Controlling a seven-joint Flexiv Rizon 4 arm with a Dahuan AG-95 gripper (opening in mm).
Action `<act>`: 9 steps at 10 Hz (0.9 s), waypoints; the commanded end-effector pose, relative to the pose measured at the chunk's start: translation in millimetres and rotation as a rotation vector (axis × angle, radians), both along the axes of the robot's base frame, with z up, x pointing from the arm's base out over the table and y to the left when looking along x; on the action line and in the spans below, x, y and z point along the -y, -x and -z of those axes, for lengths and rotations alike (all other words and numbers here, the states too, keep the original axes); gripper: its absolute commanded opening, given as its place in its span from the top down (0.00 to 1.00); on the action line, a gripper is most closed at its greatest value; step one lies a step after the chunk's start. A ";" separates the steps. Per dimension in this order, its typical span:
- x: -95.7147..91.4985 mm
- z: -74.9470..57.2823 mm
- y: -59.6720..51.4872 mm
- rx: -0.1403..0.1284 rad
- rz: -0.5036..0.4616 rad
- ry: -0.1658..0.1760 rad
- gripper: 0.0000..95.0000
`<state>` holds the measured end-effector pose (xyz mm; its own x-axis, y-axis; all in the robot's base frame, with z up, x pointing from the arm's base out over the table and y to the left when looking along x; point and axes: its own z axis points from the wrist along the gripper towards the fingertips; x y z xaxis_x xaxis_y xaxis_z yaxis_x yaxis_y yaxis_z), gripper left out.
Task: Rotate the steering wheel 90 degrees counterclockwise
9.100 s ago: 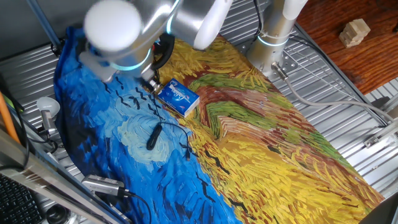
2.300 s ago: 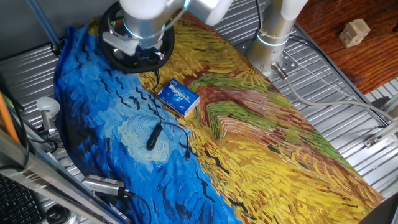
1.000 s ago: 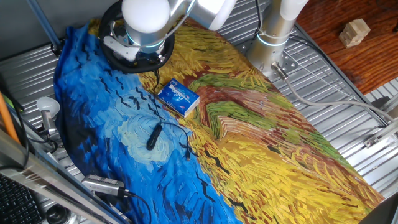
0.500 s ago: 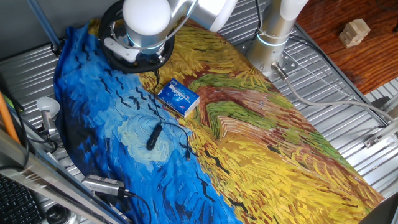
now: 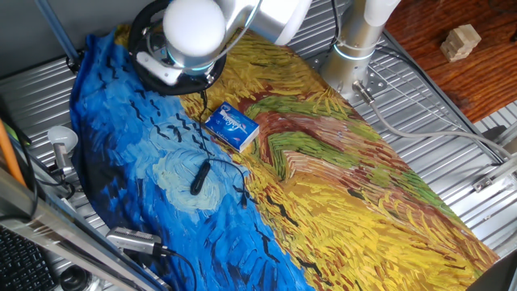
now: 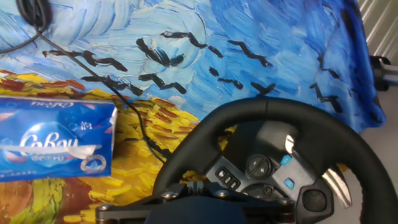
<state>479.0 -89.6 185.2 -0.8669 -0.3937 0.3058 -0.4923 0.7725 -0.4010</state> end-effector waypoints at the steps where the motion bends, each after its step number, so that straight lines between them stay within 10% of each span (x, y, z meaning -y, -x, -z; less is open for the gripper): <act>1: 1.2 -0.7 1.8 0.013 0.008 -0.003 1.00; 7: 1.5 -0.5 2.2 0.019 0.002 0.043 1.00; 9: 6.9 1.0 10.4 0.062 -0.036 0.072 1.00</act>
